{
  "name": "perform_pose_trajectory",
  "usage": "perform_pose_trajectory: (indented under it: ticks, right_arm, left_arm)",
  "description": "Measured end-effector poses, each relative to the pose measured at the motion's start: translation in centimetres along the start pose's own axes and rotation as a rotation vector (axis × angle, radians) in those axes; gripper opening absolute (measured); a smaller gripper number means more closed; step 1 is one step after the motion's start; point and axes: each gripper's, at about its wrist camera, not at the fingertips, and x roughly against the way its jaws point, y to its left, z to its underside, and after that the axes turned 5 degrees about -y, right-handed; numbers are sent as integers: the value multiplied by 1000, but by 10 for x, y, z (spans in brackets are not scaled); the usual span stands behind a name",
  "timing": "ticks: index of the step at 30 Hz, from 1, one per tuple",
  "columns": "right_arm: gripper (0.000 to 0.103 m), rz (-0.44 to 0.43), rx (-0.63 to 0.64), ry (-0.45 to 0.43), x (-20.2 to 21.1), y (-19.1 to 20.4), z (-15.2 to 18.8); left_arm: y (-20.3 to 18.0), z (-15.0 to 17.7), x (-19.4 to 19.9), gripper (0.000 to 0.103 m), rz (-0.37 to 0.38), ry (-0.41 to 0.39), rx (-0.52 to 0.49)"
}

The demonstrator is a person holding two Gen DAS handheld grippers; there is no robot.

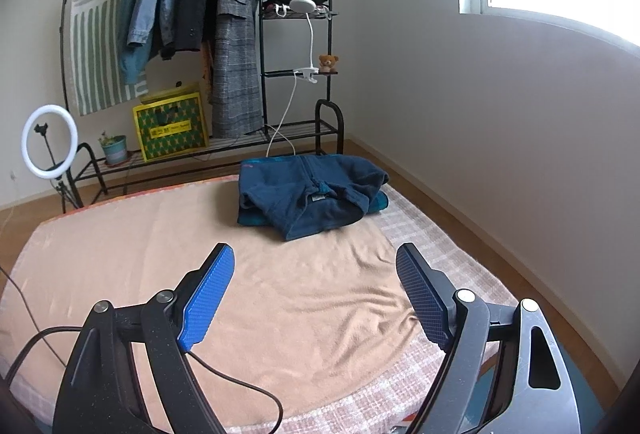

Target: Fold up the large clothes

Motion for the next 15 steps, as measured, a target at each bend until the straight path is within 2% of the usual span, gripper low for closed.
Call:
perform_pose_trajectory:
  ticks: [15]
  right_arm:
    - [83, 8, 3, 4, 0, -2, 2]
  left_arm:
    - [-5, -1, -1, 103, 0, 4, 2]
